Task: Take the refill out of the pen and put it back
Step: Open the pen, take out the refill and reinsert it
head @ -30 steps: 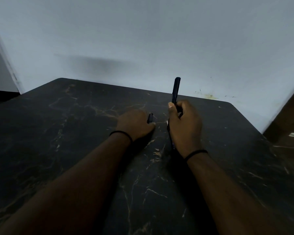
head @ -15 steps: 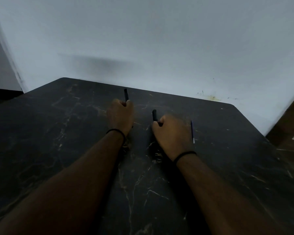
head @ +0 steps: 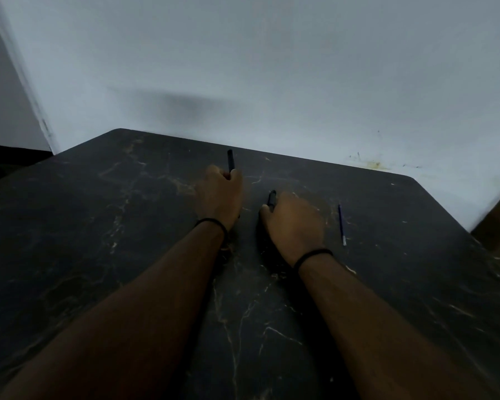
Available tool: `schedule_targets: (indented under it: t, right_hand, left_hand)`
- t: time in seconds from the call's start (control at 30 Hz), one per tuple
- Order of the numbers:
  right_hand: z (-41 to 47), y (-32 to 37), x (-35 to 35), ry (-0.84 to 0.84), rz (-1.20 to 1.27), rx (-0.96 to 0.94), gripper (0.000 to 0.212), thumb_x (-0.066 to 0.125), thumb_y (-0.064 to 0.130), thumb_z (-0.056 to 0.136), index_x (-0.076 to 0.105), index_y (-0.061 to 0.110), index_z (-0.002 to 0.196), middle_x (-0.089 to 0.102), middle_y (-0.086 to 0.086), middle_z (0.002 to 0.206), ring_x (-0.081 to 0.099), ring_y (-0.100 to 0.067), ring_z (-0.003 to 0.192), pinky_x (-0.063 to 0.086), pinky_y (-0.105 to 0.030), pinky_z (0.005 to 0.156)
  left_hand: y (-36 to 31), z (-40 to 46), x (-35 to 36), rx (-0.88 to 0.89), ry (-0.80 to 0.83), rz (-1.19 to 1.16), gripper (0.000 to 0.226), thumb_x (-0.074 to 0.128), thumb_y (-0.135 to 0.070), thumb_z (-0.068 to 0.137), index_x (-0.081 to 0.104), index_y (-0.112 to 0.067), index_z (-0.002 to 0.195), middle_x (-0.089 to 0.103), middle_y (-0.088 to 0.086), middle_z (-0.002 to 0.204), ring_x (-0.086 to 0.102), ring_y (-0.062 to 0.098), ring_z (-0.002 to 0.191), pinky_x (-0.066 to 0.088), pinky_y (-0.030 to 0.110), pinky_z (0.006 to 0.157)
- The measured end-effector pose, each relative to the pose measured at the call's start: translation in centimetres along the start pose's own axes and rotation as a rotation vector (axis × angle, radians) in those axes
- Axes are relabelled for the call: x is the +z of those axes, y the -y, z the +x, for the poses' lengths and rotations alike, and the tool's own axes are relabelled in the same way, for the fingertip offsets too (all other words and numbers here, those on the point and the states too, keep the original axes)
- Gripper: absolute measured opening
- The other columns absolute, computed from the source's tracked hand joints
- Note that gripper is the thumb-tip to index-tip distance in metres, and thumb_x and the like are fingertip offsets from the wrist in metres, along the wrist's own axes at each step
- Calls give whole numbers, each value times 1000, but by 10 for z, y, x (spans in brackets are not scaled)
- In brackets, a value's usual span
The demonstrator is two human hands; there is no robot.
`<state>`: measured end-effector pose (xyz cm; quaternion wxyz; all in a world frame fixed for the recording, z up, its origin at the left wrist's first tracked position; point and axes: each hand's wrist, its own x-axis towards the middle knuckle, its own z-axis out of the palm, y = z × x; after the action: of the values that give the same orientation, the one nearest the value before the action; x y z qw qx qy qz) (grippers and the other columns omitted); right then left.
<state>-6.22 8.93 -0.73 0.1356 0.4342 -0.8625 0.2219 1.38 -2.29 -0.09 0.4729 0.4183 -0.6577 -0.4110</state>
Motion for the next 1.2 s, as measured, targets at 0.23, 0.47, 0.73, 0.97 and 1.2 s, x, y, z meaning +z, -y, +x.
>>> schedule_targets:
  t: [0.23,0.47,0.73,0.97,1.2]
  right_hand:
    - [2,0,-13,-67,20,53,36,39,39,100,63,12,97,67,-10,102,64,-31,94,47,-36,78]
    - [4,-26,-24,-273,230,135,30,44,36,101,54,15,83,57,0,74,54,-20,69,45,-34,64]
    - [4,-35,-30,-306,790,89,22,55,40,98,68,23,92,63,8,72,54,1,63,38,-8,54]
    - [5,-39,-28,-439,891,119,21,60,32,97,63,14,88,63,5,70,53,-1,60,42,-17,56]
    - [4,-47,-18,-247,583,25,23,44,52,99,56,33,99,59,7,67,58,-7,59,43,-27,51]
  left_hand:
    - [1,-1,-1,15,-21,18,19,52,-28,90,49,-21,73,52,-2,65,51,16,61,49,39,62]
    - [-3,-7,6,136,23,-31,17,55,-34,97,54,-22,85,56,-8,73,53,6,63,41,21,55]
    - [-20,-36,25,440,271,-59,11,63,-22,94,63,-14,86,62,-4,69,55,2,60,44,16,57]
    - [-21,-38,27,519,303,14,17,60,-24,95,66,-13,84,61,-6,66,51,-1,56,41,18,55]
    - [-16,-27,18,490,198,98,41,34,-58,96,50,-30,72,48,-8,61,47,-4,56,34,8,50]
